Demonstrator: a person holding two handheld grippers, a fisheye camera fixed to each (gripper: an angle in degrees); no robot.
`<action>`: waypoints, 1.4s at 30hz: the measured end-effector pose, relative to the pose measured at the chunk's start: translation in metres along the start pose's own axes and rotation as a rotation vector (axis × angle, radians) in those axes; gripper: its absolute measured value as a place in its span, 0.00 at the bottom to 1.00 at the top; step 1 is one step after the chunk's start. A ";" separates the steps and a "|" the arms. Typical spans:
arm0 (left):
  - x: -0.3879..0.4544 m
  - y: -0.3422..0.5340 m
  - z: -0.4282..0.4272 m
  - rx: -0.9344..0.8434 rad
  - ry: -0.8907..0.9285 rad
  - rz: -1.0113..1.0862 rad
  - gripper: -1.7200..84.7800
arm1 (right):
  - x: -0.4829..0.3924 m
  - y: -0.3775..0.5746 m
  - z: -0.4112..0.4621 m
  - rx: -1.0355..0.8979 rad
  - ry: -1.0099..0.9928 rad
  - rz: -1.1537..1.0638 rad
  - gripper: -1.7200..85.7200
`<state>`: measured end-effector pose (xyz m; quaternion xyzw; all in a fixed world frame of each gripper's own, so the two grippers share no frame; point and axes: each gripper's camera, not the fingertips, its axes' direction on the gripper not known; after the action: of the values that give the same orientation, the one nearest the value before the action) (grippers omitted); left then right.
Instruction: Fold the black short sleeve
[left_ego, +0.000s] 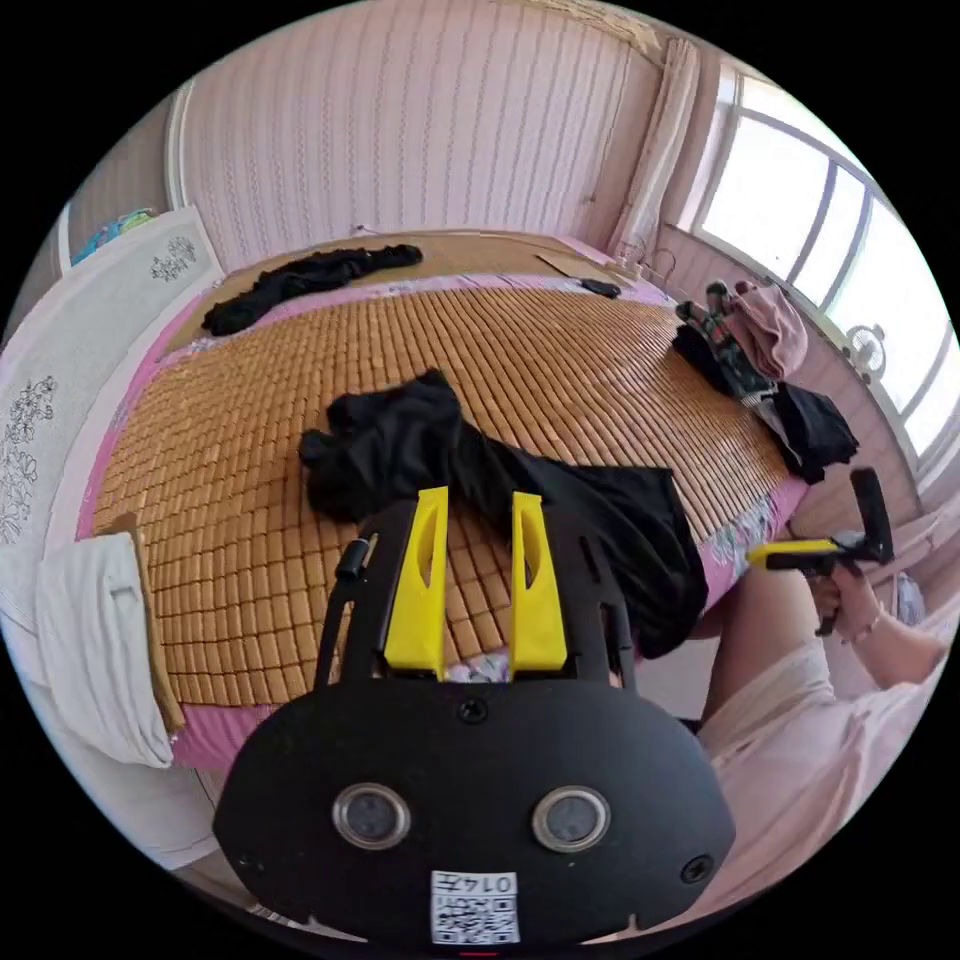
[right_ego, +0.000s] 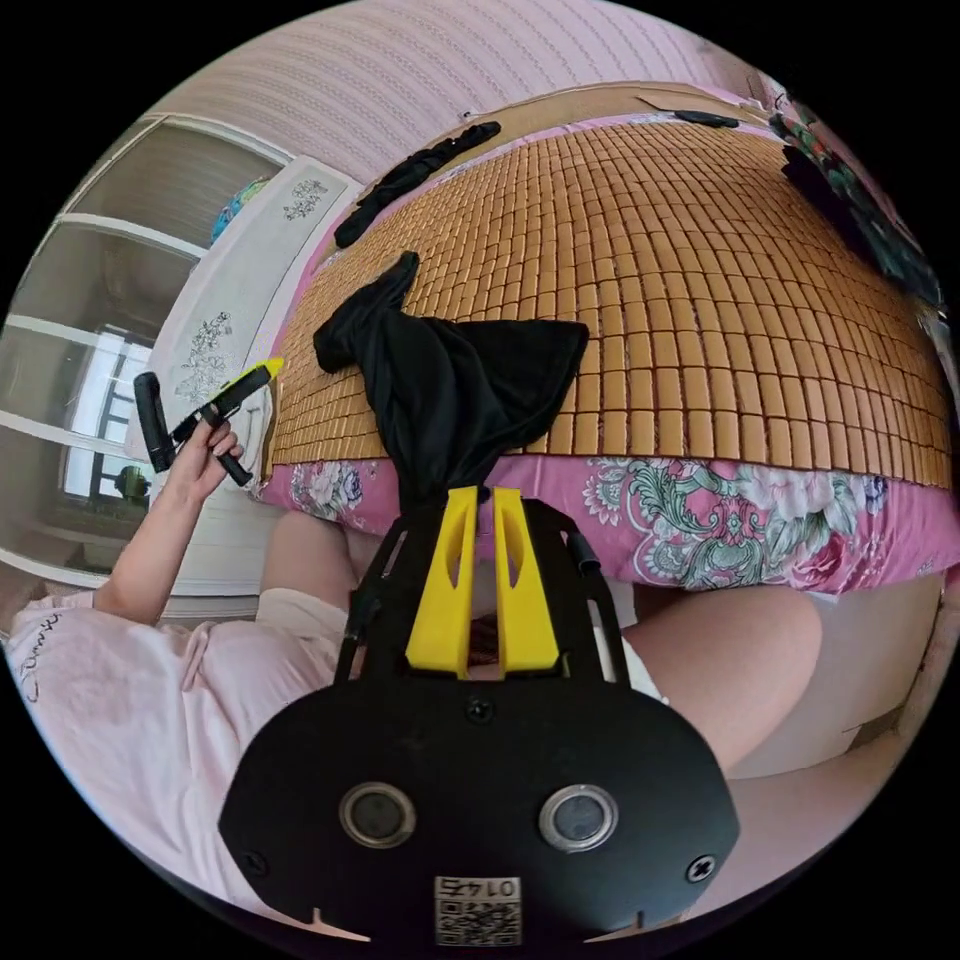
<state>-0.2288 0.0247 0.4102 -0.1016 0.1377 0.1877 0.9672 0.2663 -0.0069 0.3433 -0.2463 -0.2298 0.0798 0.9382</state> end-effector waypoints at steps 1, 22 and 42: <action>0.020 0.017 0.019 -0.067 0.064 0.032 0.12 | 0.000 -0.009 0.000 0.016 0.039 -0.017 0.07; 0.122 -0.002 0.112 -0.338 0.255 0.222 0.15 | 0.021 -0.098 0.018 0.084 0.304 -0.033 0.01; 0.119 -0.059 0.031 -0.092 0.143 0.167 0.01 | 0.033 0.003 -0.055 0.216 0.372 0.088 0.02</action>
<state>-0.0920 0.0185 0.4115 -0.1472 0.2057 0.2659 0.9302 0.3216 -0.0188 0.3118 -0.1646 -0.0320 0.0981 0.9810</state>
